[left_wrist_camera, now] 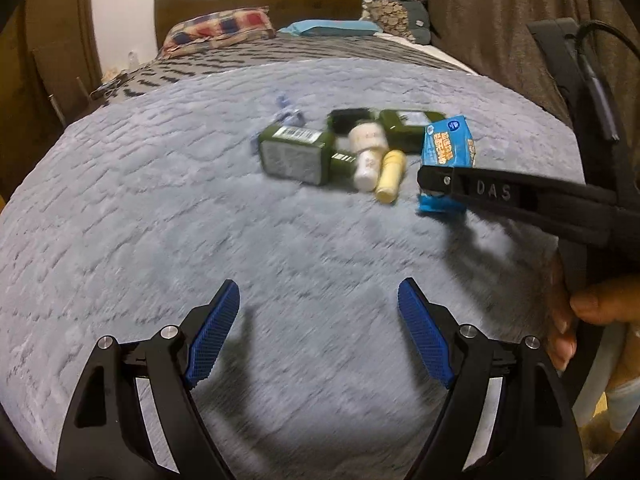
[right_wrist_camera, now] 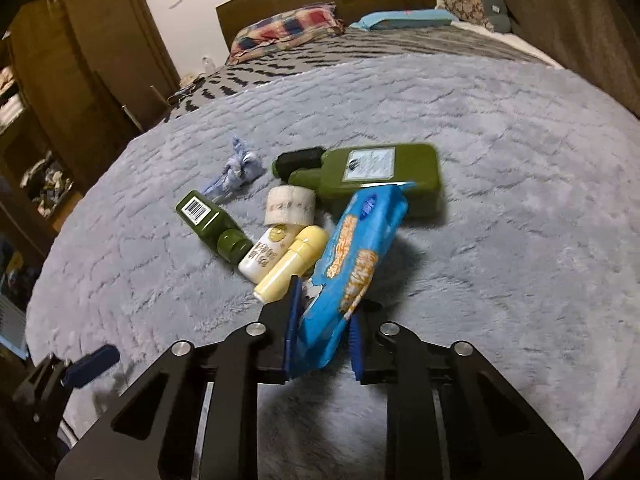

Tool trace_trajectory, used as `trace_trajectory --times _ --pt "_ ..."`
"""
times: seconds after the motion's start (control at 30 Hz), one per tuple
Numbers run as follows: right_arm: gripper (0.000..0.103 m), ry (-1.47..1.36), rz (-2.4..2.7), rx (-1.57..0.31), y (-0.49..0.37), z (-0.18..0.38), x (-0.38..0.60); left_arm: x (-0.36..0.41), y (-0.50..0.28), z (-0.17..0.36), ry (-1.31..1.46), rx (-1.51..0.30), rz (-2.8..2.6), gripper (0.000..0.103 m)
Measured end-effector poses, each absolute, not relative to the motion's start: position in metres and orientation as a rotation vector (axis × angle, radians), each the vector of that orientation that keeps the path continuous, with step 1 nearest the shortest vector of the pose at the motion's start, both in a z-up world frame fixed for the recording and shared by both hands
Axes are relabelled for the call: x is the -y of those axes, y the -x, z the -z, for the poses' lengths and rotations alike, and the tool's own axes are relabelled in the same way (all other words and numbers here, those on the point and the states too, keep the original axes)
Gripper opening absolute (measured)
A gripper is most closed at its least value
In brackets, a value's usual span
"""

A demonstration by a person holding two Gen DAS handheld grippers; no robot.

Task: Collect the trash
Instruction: 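Grasp the blue wet-wipe pack with right tool while left tool grasps the small yellow tube, then lower both tools below the bed edge and release wipes and tube into the bin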

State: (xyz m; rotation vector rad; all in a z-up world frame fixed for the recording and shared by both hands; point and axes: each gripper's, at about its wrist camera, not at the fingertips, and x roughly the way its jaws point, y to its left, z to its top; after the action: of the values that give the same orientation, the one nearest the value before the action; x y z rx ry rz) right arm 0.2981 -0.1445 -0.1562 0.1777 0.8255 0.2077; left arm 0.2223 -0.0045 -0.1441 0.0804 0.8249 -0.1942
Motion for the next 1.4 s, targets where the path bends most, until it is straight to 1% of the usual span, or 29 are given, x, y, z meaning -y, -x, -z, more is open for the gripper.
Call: trace_trajectory --times 0.13,0.17,0.2,0.23,0.27,0.37,0.57,0.87,0.9,0.93,0.97,1.23,1.4 --pt "0.019 -0.132 -0.145 -0.812 -0.298 0.15 0.16 0.02 -0.237 0.14 -0.086 -0.814 0.232 0.075" --pt "0.018 -0.124 -0.131 -0.812 -0.299 0.15 0.166 0.026 -0.244 0.141 -0.09 -0.818 0.243 0.067" --pt "0.018 -0.122 -0.123 -0.811 -0.299 0.149 0.17 0.029 -0.248 0.142 -0.091 -0.824 0.251 0.062" --pt "0.018 -0.121 -0.116 -0.81 -0.3 0.15 0.174 0.033 -0.253 0.143 -0.089 -0.832 0.264 0.049" --pt "0.018 -0.12 -0.108 -0.809 -0.3 0.15 0.179 0.037 -0.259 0.146 -0.083 -0.844 0.284 0.039" --pt "0.018 -0.118 -0.096 -0.811 -0.302 0.15 0.193 0.048 -0.276 0.153 -0.086 -0.854 0.306 0.031" --pt "0.018 -0.115 -0.118 -0.814 -0.302 0.155 0.208 0.065 -0.298 0.151 -0.122 -0.812 0.314 0.03" --pt "0.018 -0.126 -0.133 -0.813 -0.3 0.159 0.212 0.077 -0.329 0.163 -0.125 -0.903 0.332 0.03" --pt "0.018 -0.126 -0.131 -0.813 -0.3 0.159 0.211 0.075 -0.33 0.163 -0.117 -0.908 0.338 0.029" --pt "0.018 -0.125 -0.129 -0.812 -0.299 0.159 0.21 0.074 -0.331 0.163 -0.115 -0.913 0.34 0.023" --pt "0.018 -0.122 -0.127 -0.811 -0.298 0.158 0.209 0.073 -0.329 0.163 -0.122 -0.915 0.341 0.016" --pt "0.017 -0.099 -0.149 -0.784 -0.282 0.143 0.198 0.065 -0.297 0.147 -0.132 -0.897 0.331 0.016" --pt "0.017 -0.063 -0.19 -0.753 -0.257 0.132 0.186 0.055 -0.258 0.133 -0.144 -0.85 0.302 0.016"
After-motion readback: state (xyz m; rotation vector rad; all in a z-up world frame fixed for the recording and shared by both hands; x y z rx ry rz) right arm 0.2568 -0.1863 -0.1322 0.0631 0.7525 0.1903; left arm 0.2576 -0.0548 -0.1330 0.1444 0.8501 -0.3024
